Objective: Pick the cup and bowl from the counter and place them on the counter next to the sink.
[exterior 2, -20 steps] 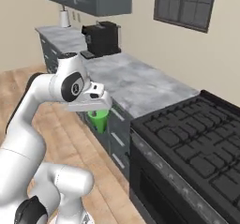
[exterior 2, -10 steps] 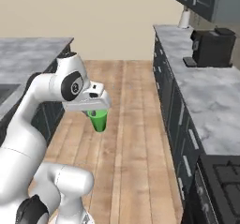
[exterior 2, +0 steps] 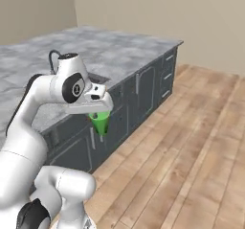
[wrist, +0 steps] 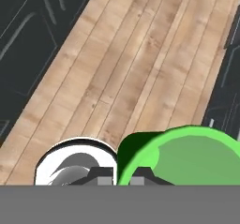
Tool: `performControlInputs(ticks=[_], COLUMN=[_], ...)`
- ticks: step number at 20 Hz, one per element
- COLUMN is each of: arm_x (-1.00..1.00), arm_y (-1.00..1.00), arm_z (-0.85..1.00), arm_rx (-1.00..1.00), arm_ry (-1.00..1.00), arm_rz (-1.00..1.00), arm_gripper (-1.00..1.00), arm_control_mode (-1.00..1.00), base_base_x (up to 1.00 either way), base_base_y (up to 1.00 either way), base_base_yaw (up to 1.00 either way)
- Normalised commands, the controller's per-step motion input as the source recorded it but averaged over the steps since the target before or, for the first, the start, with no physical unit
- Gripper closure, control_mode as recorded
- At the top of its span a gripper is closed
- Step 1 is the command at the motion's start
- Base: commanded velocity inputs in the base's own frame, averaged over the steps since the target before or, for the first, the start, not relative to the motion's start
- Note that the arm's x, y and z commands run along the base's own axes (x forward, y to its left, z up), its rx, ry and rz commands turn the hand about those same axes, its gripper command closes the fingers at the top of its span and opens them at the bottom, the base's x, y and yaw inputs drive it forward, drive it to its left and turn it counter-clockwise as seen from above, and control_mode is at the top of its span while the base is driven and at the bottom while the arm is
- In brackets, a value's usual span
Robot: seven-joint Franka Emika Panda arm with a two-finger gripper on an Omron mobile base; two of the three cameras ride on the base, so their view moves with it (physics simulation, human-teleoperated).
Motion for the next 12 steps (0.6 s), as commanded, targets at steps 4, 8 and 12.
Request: performControlInputs(ticks=[4, 8, 12], arm_x=[0.00, 0.00, 0.00], arm_y=[0.00, 0.00, 0.00], arm_z=[0.00, 0.00, 0.00], arm_rx=[0.00, 0.00, 0.00], arm_ry=[0.00, 0.00, 0.00], arm_rz=[0.00, 0.00, 0.00], arm_gripper=[1.00, 1.00, 1.00], arm_control_mode=[1.00, 1.00, 1.00], base_base_x=[0.42, 0.68, 0.05], base_base_y=[-0.26, -0.80, -1.00], base_base_yaw=[0.62, 0.44, 0.41])
